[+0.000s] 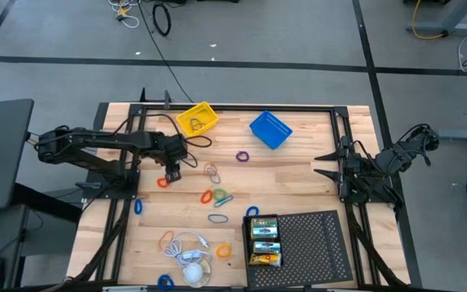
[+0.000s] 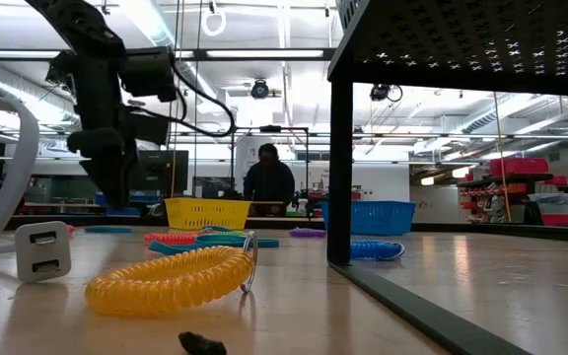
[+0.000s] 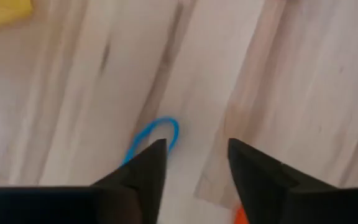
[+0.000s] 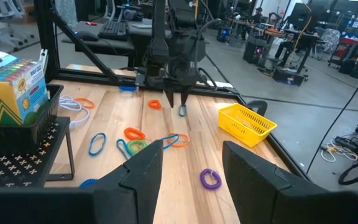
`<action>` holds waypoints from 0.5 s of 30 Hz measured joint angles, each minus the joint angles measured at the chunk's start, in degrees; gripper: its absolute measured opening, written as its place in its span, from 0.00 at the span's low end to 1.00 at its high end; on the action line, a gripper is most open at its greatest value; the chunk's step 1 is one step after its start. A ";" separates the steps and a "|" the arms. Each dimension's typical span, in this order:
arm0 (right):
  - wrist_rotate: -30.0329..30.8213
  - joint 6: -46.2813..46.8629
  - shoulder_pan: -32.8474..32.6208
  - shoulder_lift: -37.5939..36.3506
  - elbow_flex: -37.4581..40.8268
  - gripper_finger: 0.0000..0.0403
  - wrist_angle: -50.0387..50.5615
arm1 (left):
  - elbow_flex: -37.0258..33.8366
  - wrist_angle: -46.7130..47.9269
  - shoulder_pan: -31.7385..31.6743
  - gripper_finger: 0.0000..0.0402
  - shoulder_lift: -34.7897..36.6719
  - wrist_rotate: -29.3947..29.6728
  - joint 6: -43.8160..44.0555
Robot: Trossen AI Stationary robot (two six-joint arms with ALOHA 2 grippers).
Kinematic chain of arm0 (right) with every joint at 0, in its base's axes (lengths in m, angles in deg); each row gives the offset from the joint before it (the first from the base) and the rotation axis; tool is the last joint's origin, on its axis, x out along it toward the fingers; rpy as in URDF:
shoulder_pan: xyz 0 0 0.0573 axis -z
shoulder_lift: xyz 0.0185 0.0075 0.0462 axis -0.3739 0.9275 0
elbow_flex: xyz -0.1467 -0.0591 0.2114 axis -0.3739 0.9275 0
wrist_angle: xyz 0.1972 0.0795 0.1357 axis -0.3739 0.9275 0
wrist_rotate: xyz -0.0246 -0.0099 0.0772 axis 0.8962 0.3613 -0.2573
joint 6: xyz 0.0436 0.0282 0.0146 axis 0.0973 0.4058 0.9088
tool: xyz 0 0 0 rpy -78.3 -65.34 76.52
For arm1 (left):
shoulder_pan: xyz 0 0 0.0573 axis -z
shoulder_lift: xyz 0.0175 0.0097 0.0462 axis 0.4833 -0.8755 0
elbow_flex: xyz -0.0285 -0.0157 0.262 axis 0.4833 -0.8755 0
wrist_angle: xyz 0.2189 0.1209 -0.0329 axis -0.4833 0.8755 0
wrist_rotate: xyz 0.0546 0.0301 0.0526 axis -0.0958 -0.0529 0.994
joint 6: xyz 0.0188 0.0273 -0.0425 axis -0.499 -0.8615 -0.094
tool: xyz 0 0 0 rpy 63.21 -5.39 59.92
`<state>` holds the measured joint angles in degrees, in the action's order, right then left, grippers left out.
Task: Pick & Place Office Desk Supplies
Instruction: Put the blue rubber band into the yellow basket
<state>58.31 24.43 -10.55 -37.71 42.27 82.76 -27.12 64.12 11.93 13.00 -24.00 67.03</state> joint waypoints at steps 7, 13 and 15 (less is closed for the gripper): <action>-0.01 -0.11 0.02 0.00 0.02 0.44 0.00 | -1.31 -1.86 0.00 0.56 -0.84 3.20 -0.51; -0.02 -0.44 0.02 0.00 0.00 0.44 0.02 | -1.31 -1.80 0.00 0.54 -4.64 3.45 0.79; -0.02 -0.44 0.02 0.00 0.02 0.44 0.00 | -1.31 -1.83 0.00 0.53 -6.53 3.41 1.35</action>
<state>58.29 23.99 -10.53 -37.71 42.29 82.76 -28.42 62.29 11.93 6.47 -20.59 68.39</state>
